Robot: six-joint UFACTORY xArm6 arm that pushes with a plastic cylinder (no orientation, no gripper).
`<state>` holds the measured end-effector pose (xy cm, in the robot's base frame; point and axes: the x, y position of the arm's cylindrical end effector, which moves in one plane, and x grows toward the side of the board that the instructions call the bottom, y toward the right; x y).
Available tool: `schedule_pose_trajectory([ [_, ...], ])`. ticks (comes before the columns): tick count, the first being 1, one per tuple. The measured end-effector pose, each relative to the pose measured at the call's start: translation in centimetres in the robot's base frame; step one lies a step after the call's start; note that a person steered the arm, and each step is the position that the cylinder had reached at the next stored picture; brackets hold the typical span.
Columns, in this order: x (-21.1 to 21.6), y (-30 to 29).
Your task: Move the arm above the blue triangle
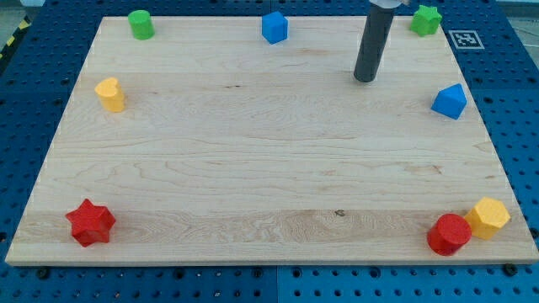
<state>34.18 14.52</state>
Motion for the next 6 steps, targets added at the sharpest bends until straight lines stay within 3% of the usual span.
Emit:
schedule_pose_trajectory([
  [2, -2.1, 3.0],
  [5, -1.4, 12.7],
  [6, -0.8, 13.4],
])
